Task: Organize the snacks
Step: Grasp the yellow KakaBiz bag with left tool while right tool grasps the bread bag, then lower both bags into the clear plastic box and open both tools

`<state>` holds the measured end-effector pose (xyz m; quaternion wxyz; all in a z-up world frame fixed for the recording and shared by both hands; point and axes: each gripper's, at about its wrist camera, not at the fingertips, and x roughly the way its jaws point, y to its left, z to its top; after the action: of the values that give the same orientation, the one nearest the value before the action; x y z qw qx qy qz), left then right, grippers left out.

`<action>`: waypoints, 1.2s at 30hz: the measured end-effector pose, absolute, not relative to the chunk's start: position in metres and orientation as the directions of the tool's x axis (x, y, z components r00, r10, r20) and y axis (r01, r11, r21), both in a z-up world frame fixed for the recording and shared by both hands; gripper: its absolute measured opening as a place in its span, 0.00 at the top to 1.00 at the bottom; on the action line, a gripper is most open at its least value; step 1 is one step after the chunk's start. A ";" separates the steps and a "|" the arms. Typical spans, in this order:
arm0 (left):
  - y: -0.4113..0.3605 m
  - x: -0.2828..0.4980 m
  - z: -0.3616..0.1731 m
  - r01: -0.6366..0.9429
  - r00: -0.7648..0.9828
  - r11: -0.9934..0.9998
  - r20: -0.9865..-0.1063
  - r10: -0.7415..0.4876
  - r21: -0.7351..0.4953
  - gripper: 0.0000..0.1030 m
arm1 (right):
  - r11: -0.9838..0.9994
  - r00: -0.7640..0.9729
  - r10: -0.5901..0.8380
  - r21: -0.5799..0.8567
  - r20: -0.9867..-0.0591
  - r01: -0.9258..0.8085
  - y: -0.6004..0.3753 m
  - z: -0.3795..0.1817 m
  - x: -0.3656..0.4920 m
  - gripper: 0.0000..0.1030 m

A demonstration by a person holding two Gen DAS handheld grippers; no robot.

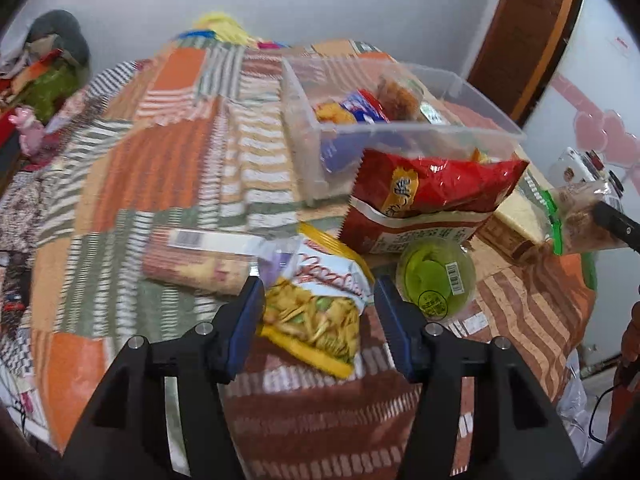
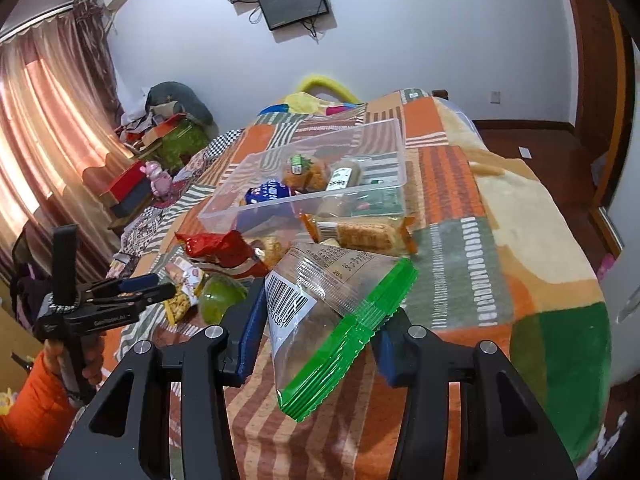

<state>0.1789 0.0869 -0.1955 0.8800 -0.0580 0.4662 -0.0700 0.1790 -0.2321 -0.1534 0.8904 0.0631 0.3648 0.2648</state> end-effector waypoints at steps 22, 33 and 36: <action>0.090 0.169 -0.165 0.053 0.623 0.990 -0.771 -0.135 -0.131 0.55 | 0.857 0.643 0.512 0.287 -0.569 -0.429 -0.236 -0.131 0.199 0.58; 0.070 0.214 -0.105 0.091 0.720 0.987 -0.676 -0.157 -0.132 0.55 | 0.865 0.689 0.498 0.248 -0.527 -0.436 -0.216 -0.111 0.239 0.58; 0.062 0.234 -0.105 0.101 0.719 0.986 -0.675 -0.164 -0.132 0.55 | 0.860 0.673 0.506 0.251 -0.539 -0.445 -0.207 -0.116 0.250 0.58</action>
<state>0.2336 0.0625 -0.1052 0.9261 -0.0431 0.3679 -0.0715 0.2500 -0.2068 -0.1163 0.9133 0.0495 0.3092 0.2603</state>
